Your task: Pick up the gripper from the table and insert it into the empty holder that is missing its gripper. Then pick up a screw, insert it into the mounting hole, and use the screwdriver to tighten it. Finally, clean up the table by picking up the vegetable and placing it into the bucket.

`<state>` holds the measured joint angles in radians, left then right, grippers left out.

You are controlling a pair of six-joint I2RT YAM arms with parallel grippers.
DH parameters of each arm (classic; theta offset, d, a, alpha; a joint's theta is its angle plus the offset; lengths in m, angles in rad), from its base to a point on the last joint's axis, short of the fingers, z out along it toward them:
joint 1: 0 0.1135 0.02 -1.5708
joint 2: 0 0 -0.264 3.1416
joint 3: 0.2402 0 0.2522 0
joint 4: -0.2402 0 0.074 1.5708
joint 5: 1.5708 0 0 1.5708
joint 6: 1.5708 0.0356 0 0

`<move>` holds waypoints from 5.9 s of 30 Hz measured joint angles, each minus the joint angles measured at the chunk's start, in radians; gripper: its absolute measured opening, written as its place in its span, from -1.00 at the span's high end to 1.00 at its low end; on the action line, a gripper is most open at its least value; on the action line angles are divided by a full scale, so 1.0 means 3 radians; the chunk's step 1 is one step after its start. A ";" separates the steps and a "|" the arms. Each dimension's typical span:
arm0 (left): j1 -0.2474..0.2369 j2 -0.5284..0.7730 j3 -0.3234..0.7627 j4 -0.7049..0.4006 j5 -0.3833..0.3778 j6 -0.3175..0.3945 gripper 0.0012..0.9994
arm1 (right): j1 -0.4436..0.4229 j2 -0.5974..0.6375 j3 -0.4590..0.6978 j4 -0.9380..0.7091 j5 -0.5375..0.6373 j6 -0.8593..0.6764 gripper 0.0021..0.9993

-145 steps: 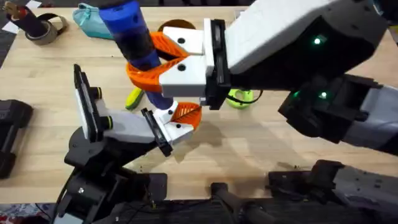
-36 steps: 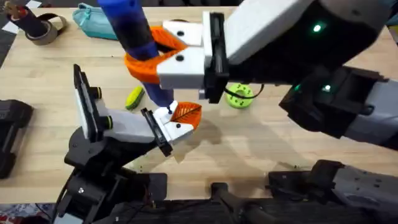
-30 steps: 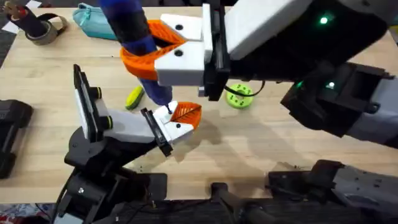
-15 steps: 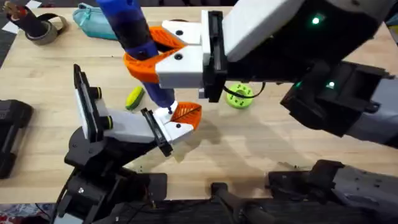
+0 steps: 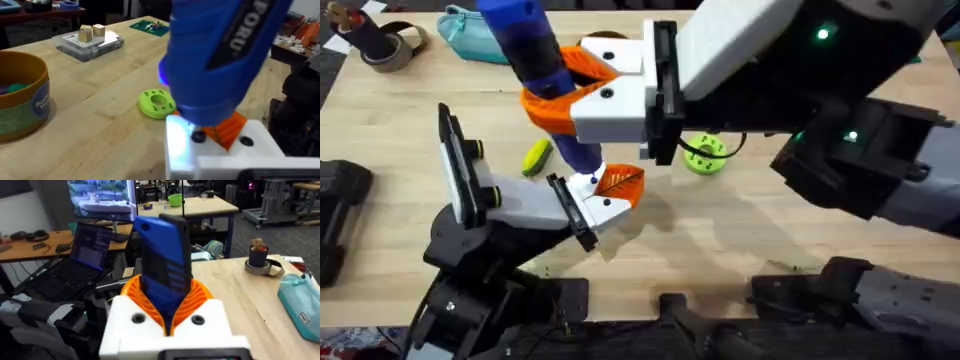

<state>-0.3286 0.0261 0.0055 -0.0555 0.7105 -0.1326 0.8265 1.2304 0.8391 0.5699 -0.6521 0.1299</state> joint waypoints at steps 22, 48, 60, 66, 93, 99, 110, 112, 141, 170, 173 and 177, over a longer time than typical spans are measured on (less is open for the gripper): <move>0.0000 0.0000 0.0000 0.0000 0.0000 0.0000 0.98 | 0.0014 0.0070 0.0001 -0.0026 -0.0023 -0.0069 0.94; 0.0000 0.0000 0.0000 0.0000 0.0009 0.0000 0.98 | 0.0074 0.0088 0.0006 0.0072 -0.0027 -0.0099 0.94; 0.0000 0.0000 0.0000 -0.0001 0.0010 0.0000 0.98 | 0.0074 0.0088 0.0008 -0.0057 -0.0025 -0.0100 0.94; 0.0000 0.0000 0.0000 0.0000 0.0009 0.0000 0.98 | 0.0074 0.0088 0.0008 -0.0015 -0.0027 -0.0099 0.94; 0.0000 0.0000 0.0000 0.0000 0.0009 0.0000 0.98 | 0.0067 -0.0088 0.0008 0.0048 -0.0039 -0.0202 0.95; 0.0000 0.0000 0.0000 0.0000 0.0009 0.0000 0.98 | 0.0067 -0.0088 0.0052 0.0145 -0.0053 -0.0210 0.95; 0.0000 0.0000 0.0000 0.0000 0.0009 0.0000 0.98 | 0.0024 -0.0075 0.0650 -0.0294 -0.0060 -0.0246 0.94; 0.0000 0.0000 0.0000 0.0000 0.0009 0.0000 0.98 | 0.0024 -0.0060 0.0726 -0.0288 -0.0063 -0.0253 0.94; 0.0000 0.0000 0.0000 0.0000 0.0009 0.0000 0.98 | 0.0023 0.0023 0.0749 -0.0486 -0.0064 -0.0261 0.94; 0.0000 0.0000 0.0000 0.0000 0.0009 0.0000 0.98 | 0.0023 0.0023 0.0749 -0.0486 -0.0064 -0.0261 0.94; 0.0000 0.0000 0.0000 0.0000 0.0009 0.0000 0.98 | 0.0023 0.0023 0.0749 -0.0486 -0.0064 -0.0261 0.94; 0.0000 0.0000 0.0000 0.0000 0.0009 0.0000 0.98 | 0.0023 0.0023 0.0749 -0.0486 -0.0064 -0.0261 0.94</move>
<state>-0.3286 0.0261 0.0055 -0.0555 0.7132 -0.1326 0.8333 1.2373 1.0637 0.4240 -0.6712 0.0517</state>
